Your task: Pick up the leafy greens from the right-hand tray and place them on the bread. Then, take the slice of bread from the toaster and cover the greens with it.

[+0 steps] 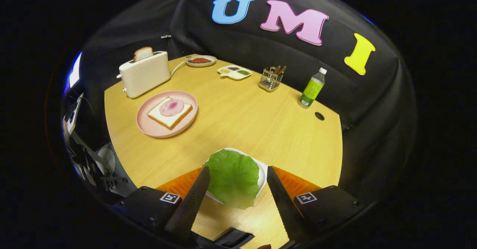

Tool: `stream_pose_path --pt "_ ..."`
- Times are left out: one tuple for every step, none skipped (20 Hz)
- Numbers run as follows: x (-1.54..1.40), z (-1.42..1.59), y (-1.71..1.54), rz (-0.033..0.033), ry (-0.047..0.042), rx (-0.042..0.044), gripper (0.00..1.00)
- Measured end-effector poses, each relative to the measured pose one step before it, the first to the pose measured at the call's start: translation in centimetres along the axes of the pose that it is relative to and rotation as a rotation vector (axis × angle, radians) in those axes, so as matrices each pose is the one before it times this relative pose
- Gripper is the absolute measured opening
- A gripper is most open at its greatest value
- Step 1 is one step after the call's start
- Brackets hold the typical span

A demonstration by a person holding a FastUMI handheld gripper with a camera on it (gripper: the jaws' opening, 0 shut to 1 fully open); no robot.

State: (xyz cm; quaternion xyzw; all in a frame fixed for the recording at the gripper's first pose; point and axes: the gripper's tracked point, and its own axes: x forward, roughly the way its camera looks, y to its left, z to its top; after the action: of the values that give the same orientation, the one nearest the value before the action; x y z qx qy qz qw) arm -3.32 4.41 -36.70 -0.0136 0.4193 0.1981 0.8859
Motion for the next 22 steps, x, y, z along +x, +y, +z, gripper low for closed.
stream_pose_path --pt "0.498 -0.663 0.244 0.00463 0.01526 0.00471 0.95" --pt "0.421 -0.362 0.11 -0.00029 0.00176 0.01307 0.94" --pt "0.49 -0.528 0.129 0.00318 0.01061 0.01365 0.93" --pt "0.544 -0.673 0.063 0.00204 0.01556 0.00893 0.93" --pt "0.418 -0.528 -0.106 0.00029 0.01063 0.00324 0.93" --pt "0.322 -0.42 -0.239 -0.00196 0.01467 0.00149 0.91" --pt "0.465 -0.513 -0.359 -0.00264 0.01415 0.00503 0.87" --pt "0.382 -0.484 -0.291 -0.00182 0.01719 0.00932 0.87" --pt "0.399 -0.296 -0.005 0.00371 0.0132 0.00878 0.86" --pt "0.171 -0.231 -0.139 0.00249 0.01044 0.00535 0.85" --pt "0.248 -0.108 0.113 0.00631 0.00697 0.00178 0.82" --pt "0.409 -0.176 0.118 0.00198 0.00902 -0.0024 0.81" --pt "0.303 -0.115 0.075 0.00355 0.00921 -0.0037 0.8" --pt "0.458 -0.073 0.262 0.00664 0.00922 -0.00132 0.79" --pt "0.18 -0.11 0.159 0.00383 0.01036 -0.0014 0.77" --pt "0.235 -0.155 0.106 0.00403 0.00836 -0.00271 0.76" --pt "0.078 0.302 0.093 0.00507 -0.00571 0.00841 0.74" --pt "0.072 0.182 -0.125 -0.00138 0.00128 0.01942 0.74" --pt "0.108 0.202 -0.023 0.0076 0.00231 0.02833 0.74" --pt "0.005 0.362 -0.068 0.00522 -0.00638 0.02787 0.74" --pt "0.152 0.221 -0.132 -0.0001 -0.0029 0.01898 0.73" --pt "0.333 -0.155 -0.369 -0.00359 0.01207 0.00693 0.73"
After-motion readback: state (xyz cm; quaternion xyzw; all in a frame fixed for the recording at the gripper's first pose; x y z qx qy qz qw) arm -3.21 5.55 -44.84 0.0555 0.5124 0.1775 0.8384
